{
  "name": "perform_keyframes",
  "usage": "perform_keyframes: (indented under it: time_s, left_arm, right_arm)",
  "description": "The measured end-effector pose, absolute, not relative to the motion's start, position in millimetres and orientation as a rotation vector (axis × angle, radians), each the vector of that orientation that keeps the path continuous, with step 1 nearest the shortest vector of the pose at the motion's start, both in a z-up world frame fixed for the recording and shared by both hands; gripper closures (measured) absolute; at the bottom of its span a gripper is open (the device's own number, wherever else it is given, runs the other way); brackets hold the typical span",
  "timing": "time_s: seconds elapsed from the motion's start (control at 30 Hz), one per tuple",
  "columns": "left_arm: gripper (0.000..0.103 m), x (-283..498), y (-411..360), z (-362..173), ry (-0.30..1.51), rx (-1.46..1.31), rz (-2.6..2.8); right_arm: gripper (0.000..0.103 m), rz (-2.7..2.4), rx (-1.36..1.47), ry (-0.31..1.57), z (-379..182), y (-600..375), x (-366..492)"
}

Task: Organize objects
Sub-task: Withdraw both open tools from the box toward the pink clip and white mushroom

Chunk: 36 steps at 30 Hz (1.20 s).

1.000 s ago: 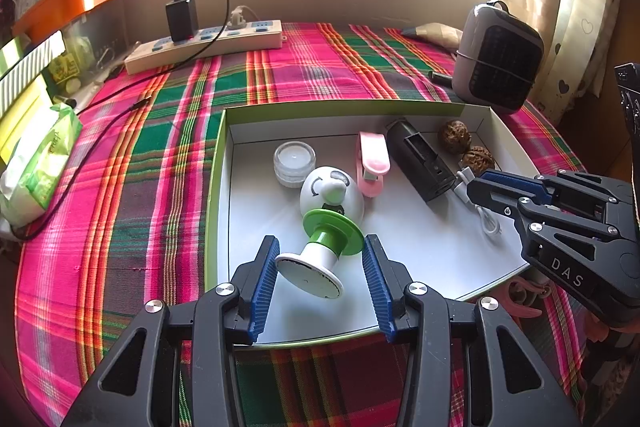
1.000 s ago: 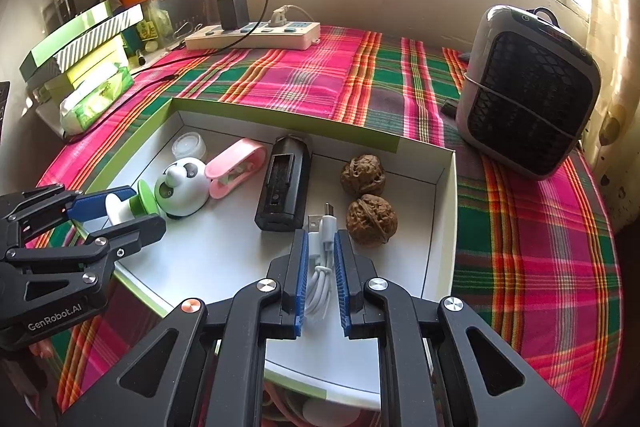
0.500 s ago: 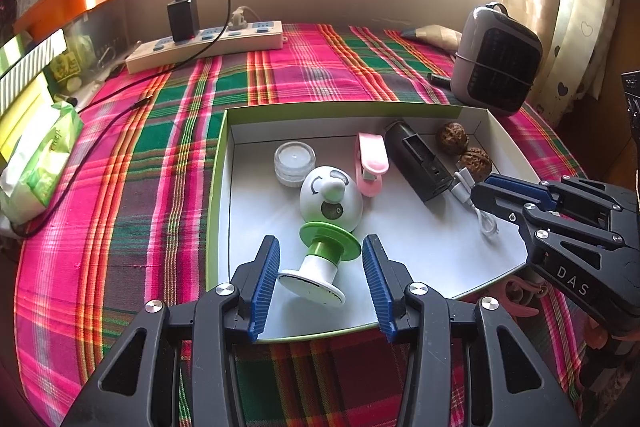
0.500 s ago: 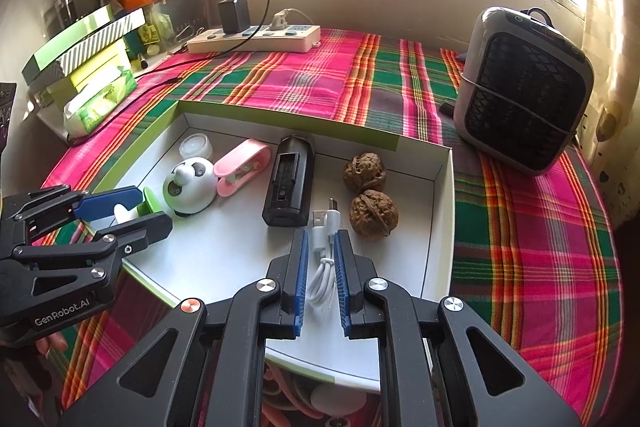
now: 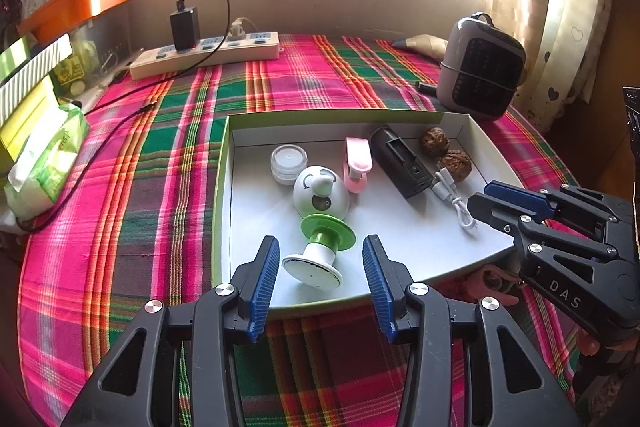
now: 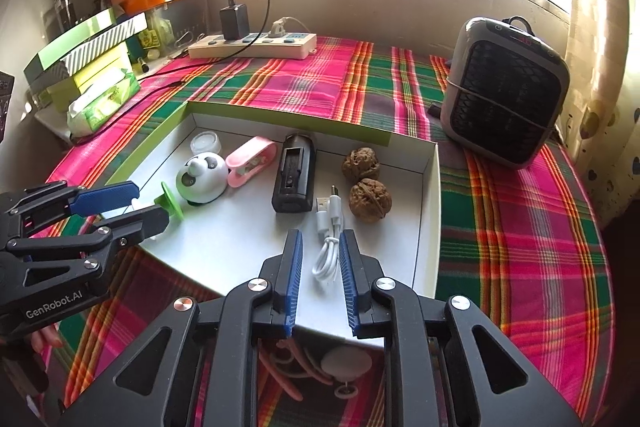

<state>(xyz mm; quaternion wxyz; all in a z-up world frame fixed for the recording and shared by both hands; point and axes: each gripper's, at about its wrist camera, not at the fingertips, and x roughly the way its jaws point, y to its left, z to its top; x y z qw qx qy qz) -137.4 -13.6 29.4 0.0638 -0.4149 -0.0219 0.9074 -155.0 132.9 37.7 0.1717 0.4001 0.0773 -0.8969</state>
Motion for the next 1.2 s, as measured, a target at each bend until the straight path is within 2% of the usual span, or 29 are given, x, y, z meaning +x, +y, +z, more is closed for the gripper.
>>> perform_keyframes:
  time_s: [0.17, 1.2]
  left_arm:
    - [0.061, -129.4, -11.5, 34.2, -0.066, -1.232, 2.746]
    - [0.061, -94.4, -1.8, 42.0, -0.096, -1.164, 2.751]
  right_arm:
    - [0.073, -2.564, 1.118, 0.203, 41.7, 138.4, -146.7]
    - [0.073, -2.586, 1.079, 0.104, 41.9, 182.2, -85.8]
